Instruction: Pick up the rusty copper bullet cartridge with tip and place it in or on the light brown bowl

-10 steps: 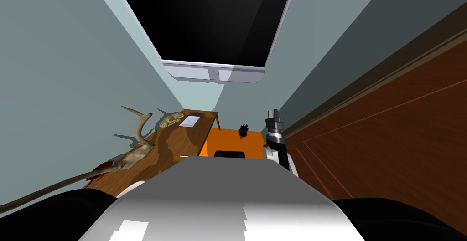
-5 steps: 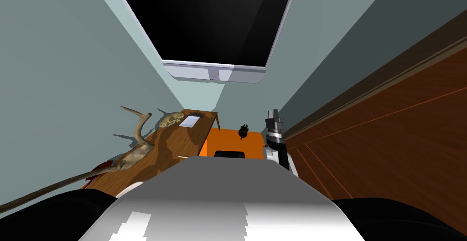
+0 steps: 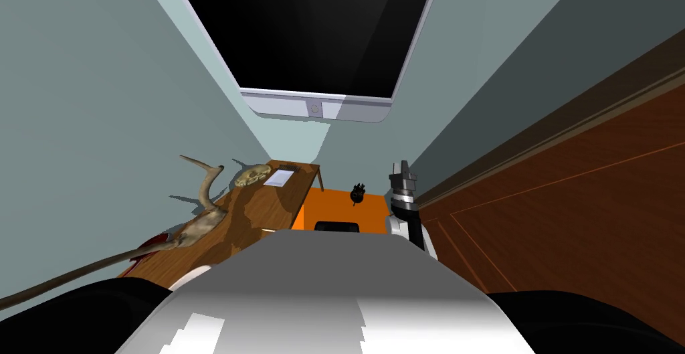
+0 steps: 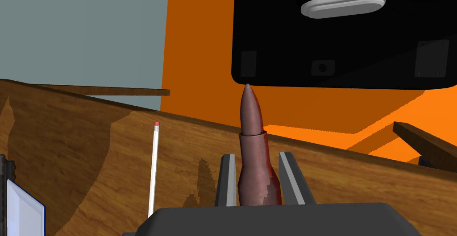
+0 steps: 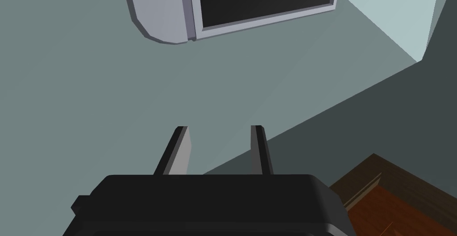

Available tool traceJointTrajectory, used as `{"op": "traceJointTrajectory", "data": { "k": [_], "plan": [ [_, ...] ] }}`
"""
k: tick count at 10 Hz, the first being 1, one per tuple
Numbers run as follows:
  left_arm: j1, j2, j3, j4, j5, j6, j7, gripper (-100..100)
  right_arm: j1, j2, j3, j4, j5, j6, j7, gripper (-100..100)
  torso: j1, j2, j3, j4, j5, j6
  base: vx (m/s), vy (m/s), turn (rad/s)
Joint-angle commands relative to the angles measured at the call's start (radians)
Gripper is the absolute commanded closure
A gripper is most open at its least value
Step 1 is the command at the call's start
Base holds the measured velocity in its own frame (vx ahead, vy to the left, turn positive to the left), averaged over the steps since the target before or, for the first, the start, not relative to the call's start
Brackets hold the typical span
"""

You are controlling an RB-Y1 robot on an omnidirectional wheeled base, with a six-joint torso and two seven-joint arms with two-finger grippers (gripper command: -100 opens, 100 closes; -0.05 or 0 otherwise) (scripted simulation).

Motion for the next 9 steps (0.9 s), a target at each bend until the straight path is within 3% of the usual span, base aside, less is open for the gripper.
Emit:
{"op": "traceJointTrajectory", "data": {
  "k": [1, 6, 7, 9],
  "plan": [
    [0.0, 0.006, 0.046, 0.033, -0.026, -0.049, 0.024, 100, 0.0, 0.0, 0.0, 0.0, 0.0, 0.0, 0.0, 0, 0.0, 0.0, 0.0, 0.0, 0.0, 0.0, 0.0, -0.002, 0.043],
    [-0.029, 0.049, 0.181, 0.134, -0.109, -0.129, 0.095, 100, 0.0, 0.0, 0.0, 0.0, 0.0, 0.0, 0.0, 0, 0.002, 0.003, 0.001, 0.0, 0.0, 0.001, -0.025, 0.014, 0.052],
    [-0.029, 0.049, 0.181, 0.134, -0.109, -0.129, 0.095, 100, 0.0, 0.0, 0.0, 0.0, 0.0, 0.0, 0.0, 0, 0.002, 0.003, 0.001, 0.0, 0.0, 0.001, -0.022, 0.018, 0.014],
    [-0.041, 0.076, 0.23, 0.17, -0.14, -0.141, 0.119, 100, 0.0, 0.0, 0.0, 0.0, 0.0, 0.0, 0.0, 0, 0.001, 0.002, 0.001, 0.0, 0.0, 0.001, -0.027, 0.017, 0.042]
  ]
}}
